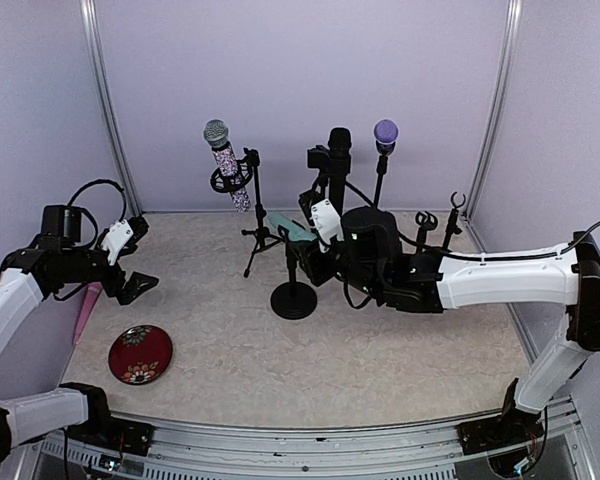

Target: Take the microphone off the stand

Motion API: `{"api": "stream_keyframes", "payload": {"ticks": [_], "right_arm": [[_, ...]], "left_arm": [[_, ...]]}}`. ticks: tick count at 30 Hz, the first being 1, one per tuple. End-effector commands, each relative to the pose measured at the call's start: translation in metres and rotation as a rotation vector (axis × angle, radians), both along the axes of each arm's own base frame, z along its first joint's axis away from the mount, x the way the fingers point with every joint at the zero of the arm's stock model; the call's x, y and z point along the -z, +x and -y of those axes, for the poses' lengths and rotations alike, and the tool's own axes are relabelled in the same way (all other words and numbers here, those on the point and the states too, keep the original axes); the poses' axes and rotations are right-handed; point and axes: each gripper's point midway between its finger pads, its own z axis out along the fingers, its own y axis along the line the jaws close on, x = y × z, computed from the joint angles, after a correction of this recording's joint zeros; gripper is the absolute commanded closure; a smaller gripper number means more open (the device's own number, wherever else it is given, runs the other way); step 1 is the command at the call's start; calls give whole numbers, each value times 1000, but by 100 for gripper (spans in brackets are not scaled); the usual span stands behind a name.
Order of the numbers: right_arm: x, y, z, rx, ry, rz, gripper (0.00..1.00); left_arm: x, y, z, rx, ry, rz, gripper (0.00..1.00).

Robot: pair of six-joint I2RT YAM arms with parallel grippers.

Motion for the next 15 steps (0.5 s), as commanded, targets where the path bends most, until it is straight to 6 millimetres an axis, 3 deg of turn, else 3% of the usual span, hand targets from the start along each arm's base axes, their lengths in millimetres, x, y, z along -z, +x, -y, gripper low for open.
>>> {"api": "stream_keyframes", "payload": {"ticks": [1,8,15], "right_arm": [[-6,-4,-8,-28,30,-5,81],[-22,-15,-35,-111,119,-12,94],[-57,-39,-93,-221,243,38,100]], "left_arm": [[-3,1,3,-1,-8,17,1],[-4,2,11,5,-34,8,1],[-17,10,19,5,-94,-2,1]]}}
